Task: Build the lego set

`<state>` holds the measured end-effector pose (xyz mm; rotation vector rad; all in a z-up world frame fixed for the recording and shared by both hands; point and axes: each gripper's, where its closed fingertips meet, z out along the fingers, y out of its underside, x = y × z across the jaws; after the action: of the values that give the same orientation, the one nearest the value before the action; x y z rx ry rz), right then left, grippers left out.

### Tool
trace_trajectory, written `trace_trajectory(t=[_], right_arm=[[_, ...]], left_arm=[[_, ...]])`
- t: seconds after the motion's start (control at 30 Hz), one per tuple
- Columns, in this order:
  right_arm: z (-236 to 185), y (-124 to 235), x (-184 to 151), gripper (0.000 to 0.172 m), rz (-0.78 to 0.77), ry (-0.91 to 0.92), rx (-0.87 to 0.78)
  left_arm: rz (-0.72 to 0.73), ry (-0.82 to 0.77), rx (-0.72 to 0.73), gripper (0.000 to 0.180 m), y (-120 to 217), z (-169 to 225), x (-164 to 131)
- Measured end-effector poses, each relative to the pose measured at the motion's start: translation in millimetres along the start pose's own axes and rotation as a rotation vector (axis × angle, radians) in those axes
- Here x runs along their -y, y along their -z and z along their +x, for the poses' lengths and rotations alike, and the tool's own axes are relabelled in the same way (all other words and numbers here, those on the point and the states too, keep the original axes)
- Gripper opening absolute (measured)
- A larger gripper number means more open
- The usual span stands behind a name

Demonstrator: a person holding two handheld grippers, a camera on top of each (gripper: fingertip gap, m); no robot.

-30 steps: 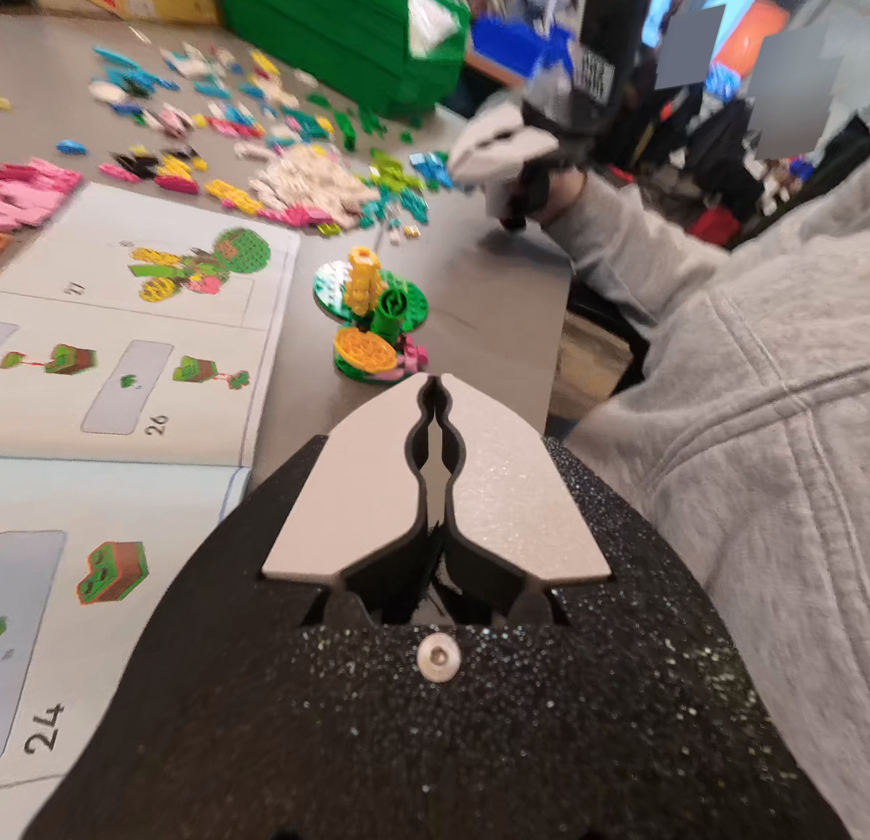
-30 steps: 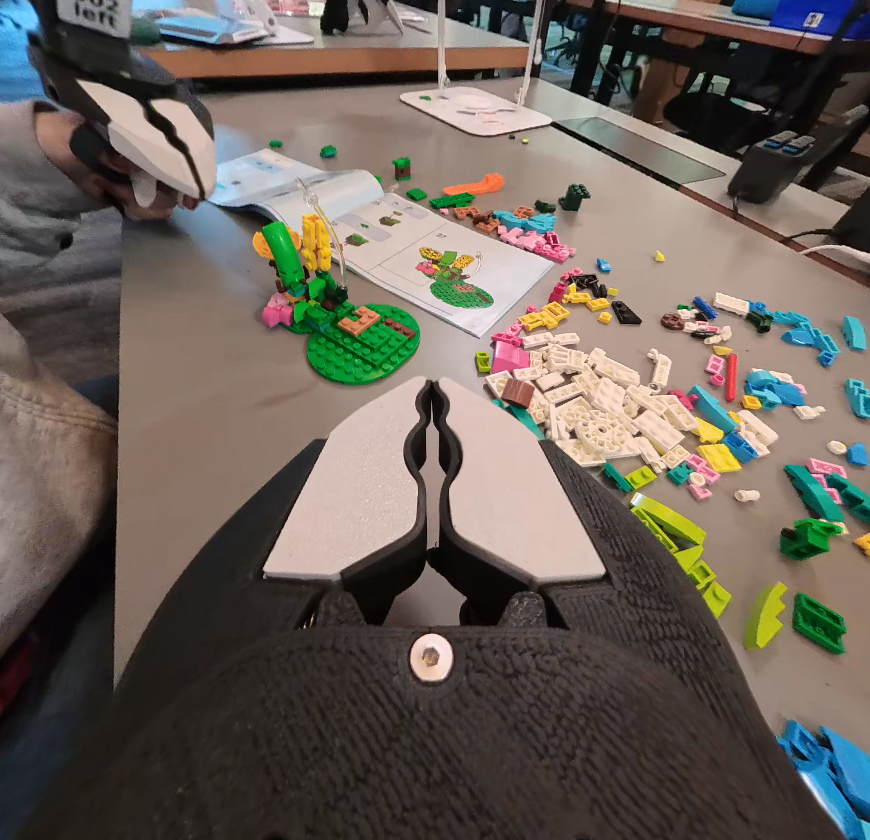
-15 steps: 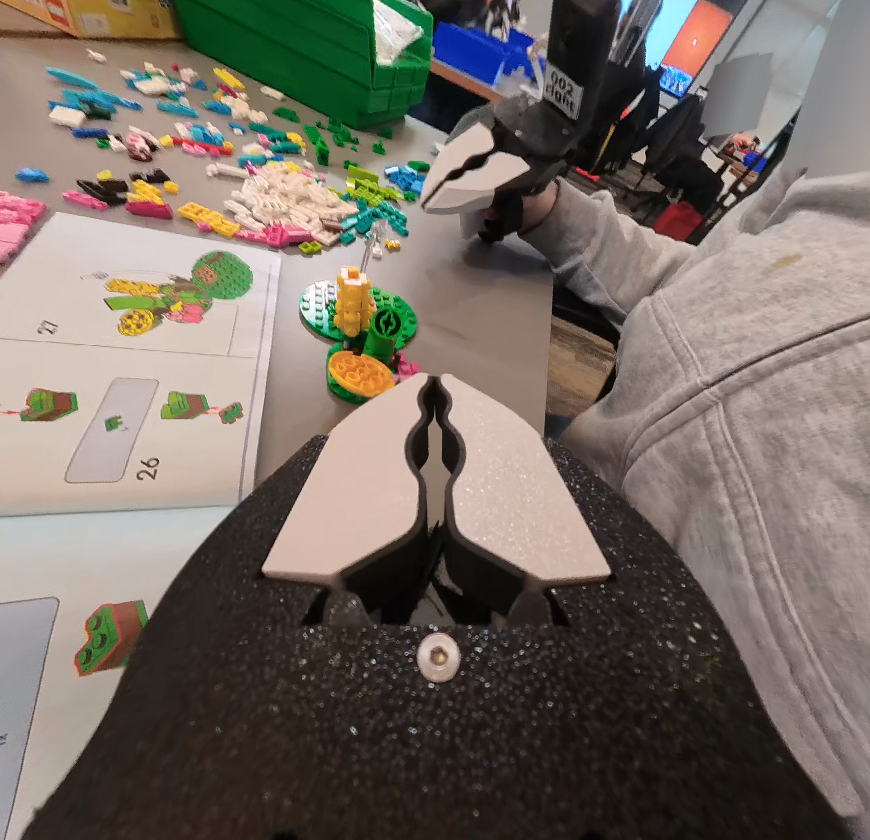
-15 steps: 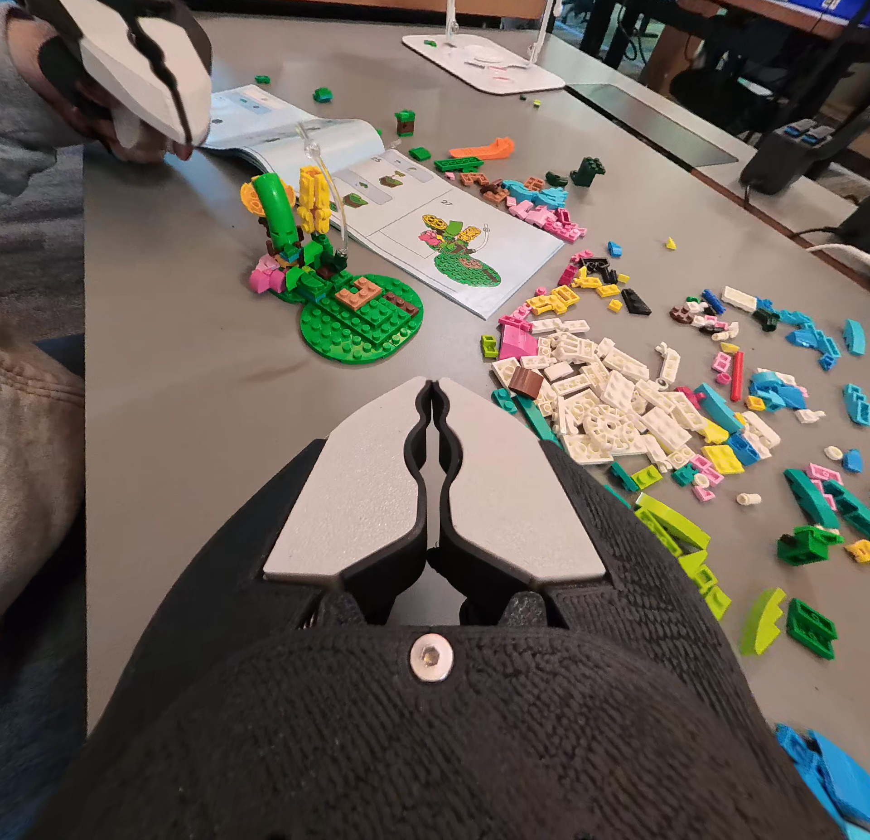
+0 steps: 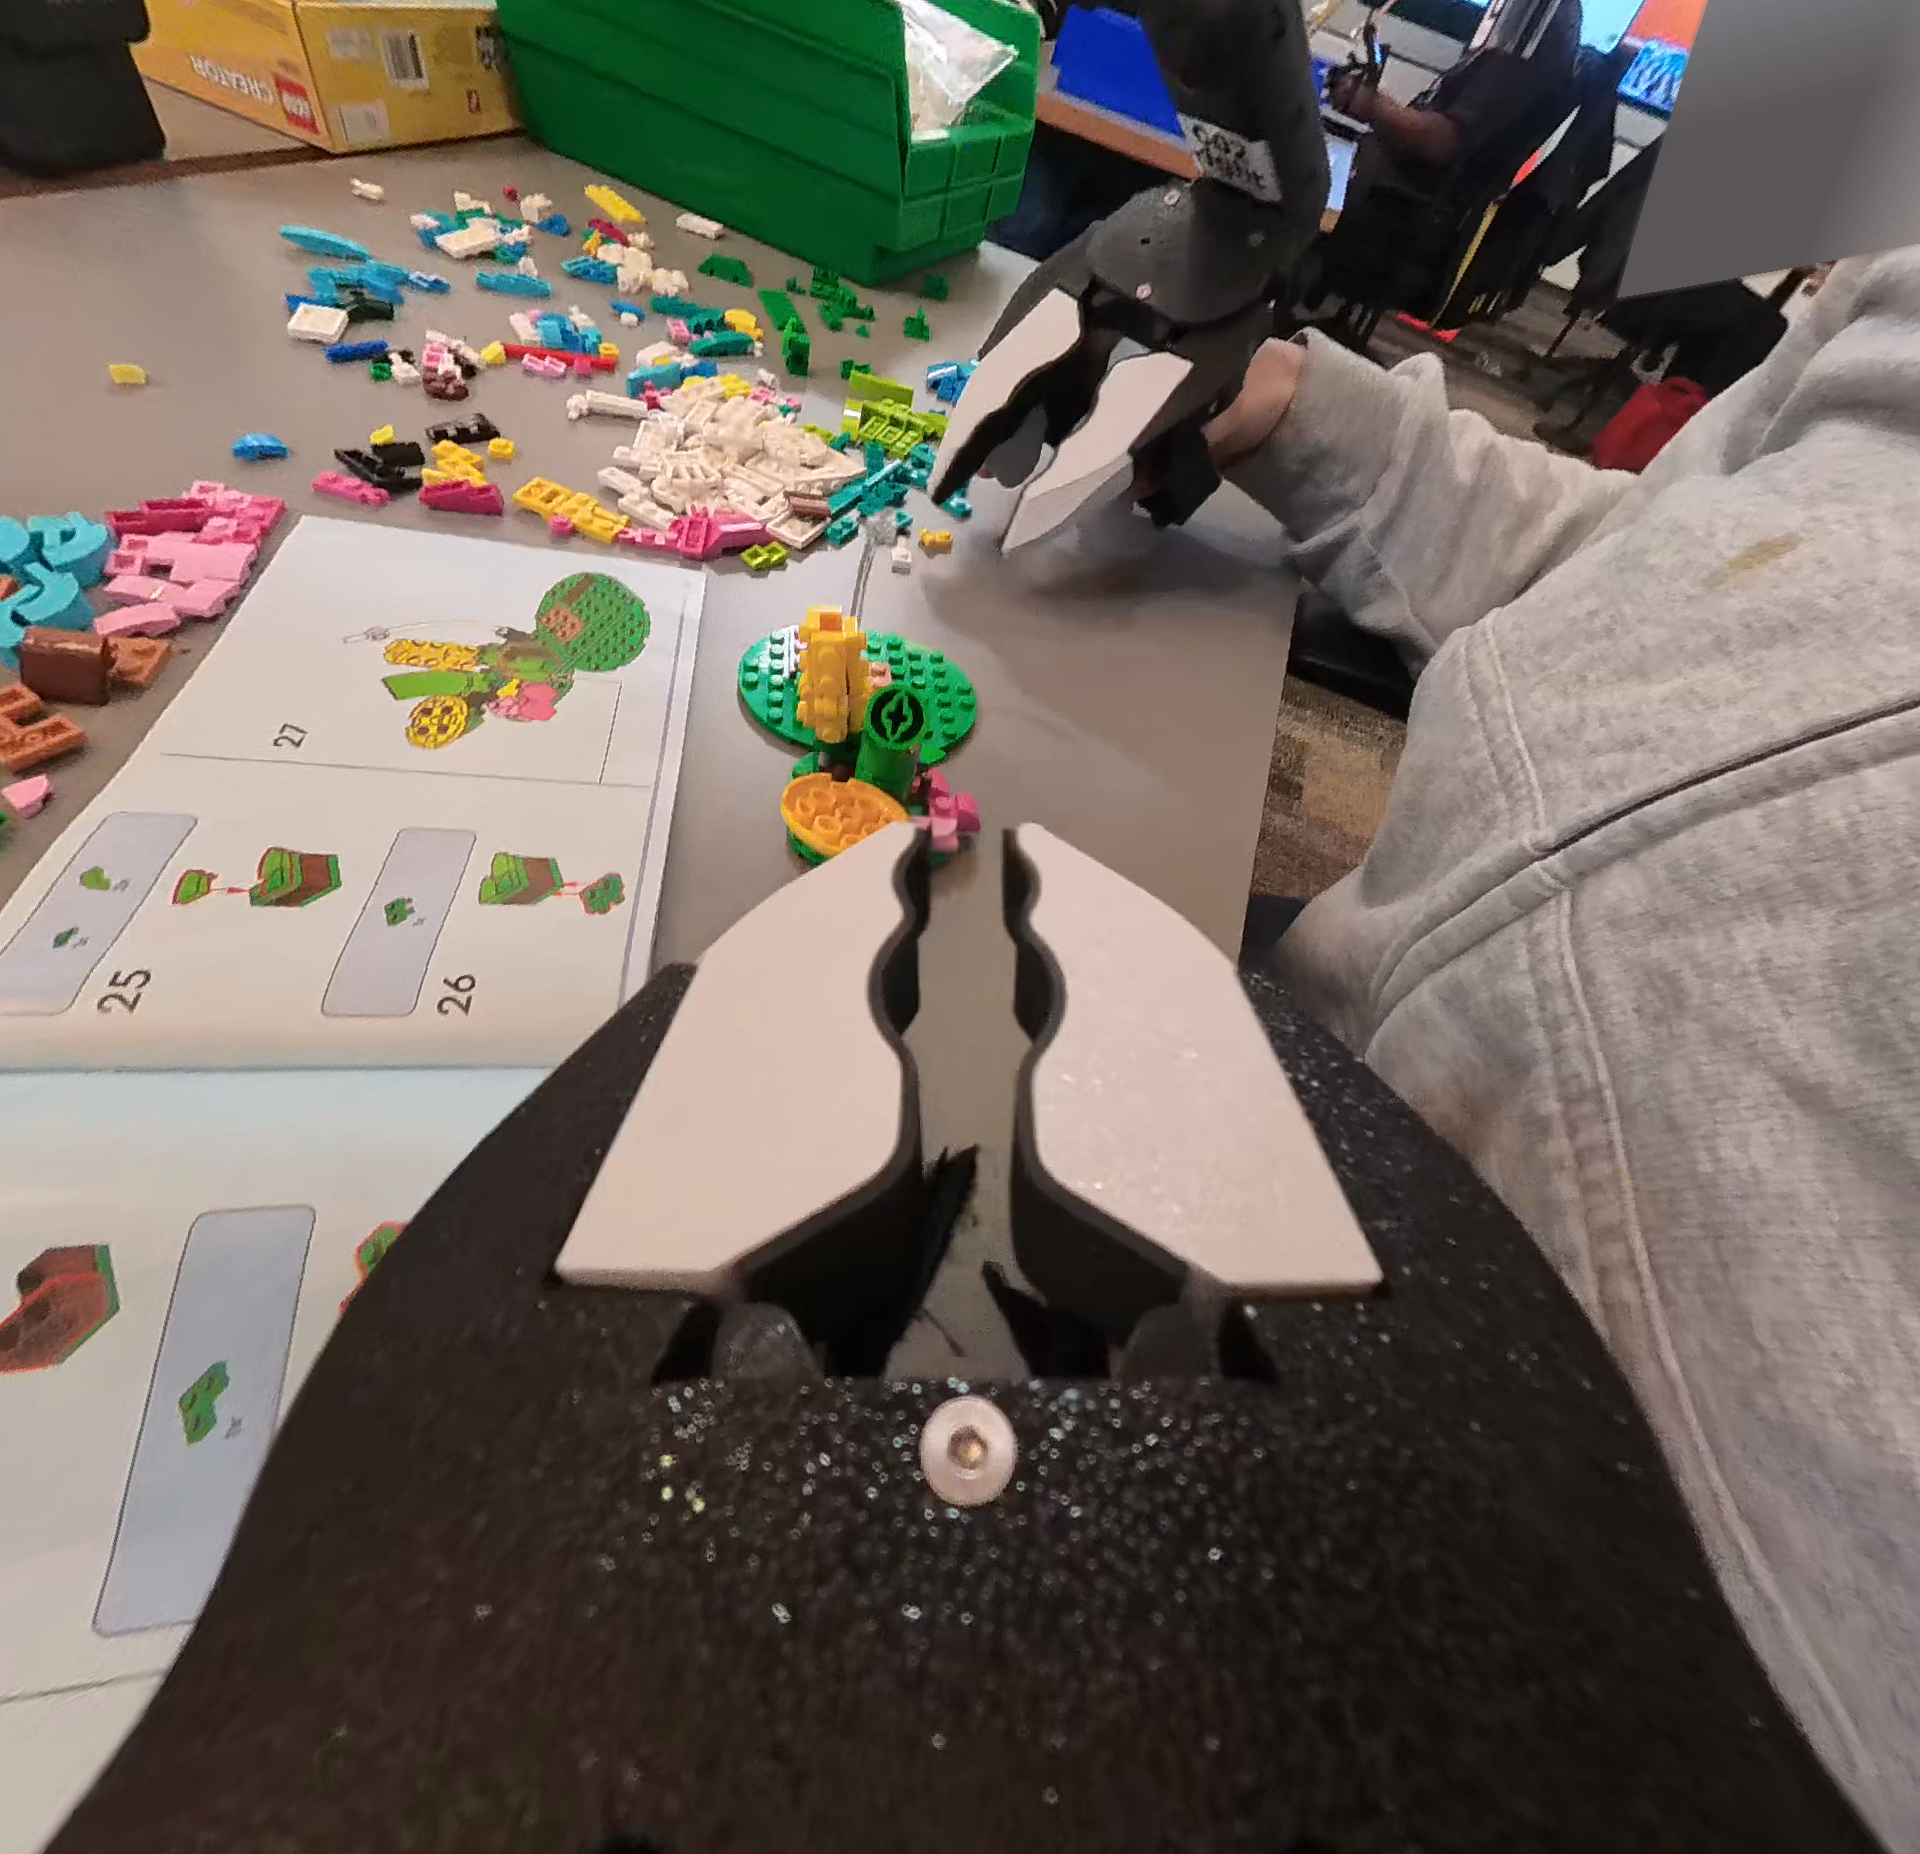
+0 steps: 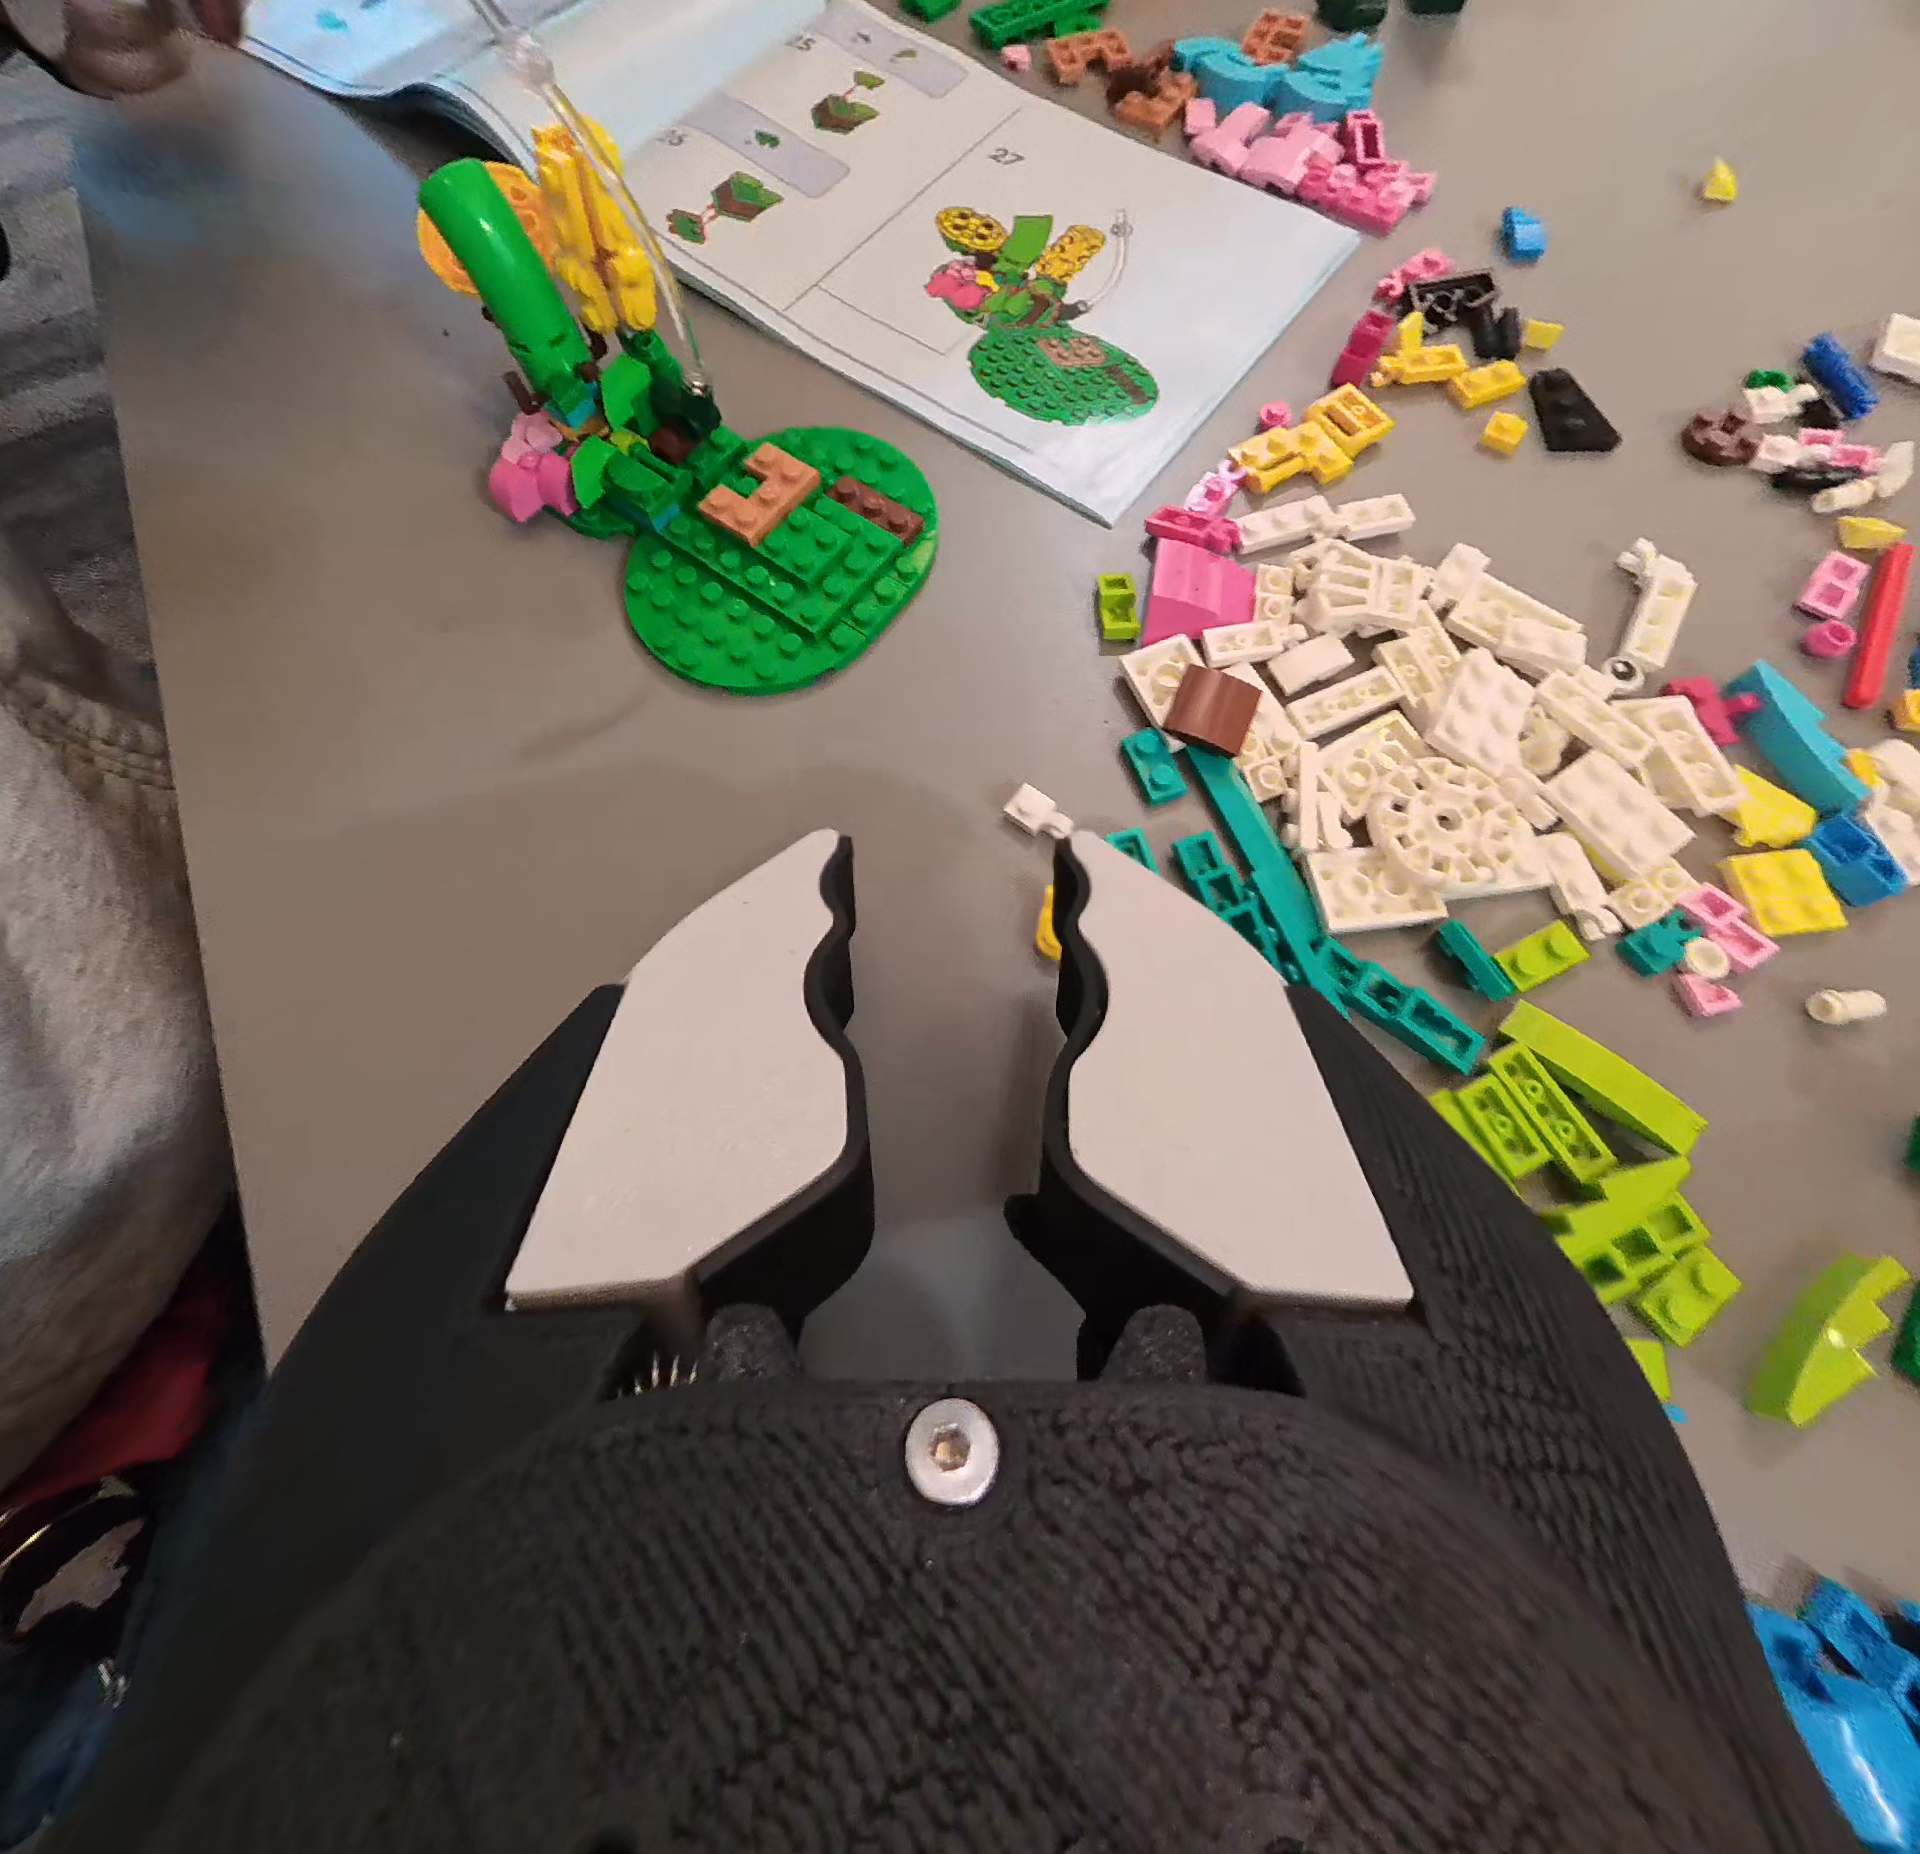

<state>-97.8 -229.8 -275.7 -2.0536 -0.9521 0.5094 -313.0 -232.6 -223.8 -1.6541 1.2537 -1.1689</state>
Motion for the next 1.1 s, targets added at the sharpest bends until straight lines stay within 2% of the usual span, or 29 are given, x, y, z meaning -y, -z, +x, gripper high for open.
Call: trace_trajectory(t=[0.13,0.63,0.73,0.9,1.0,1.1], right_arm=[[-11,-3,4,0.035,0.012,0.024,0.023],[-43,-16,25,0.034,0.085,0.078,0.118],[-43,-17,27,0.034,0.104,0.076,0.116],[-35,-16,34,0.037,0.168,-0.005,0.126],[-34,-13,38,0.037,0.202,-0.007,0.118],[-35,-12,38,0.037,0.207,-0.012,0.123]], left_arm=[[-0.004,0.014,-0.021,0.021,4,1,-1],[-0.018,0.02,-0.019,0.025,12,0,2],[0.001,0.028,0.098,0.038,20,-19,6],[0.072,0.029,0.383,0.043,52,-67,27],[-0.009,0.017,0.609,0.042,78,-115,28],[-0.15,-0.016,0.585,0.044,77,-154,23]])
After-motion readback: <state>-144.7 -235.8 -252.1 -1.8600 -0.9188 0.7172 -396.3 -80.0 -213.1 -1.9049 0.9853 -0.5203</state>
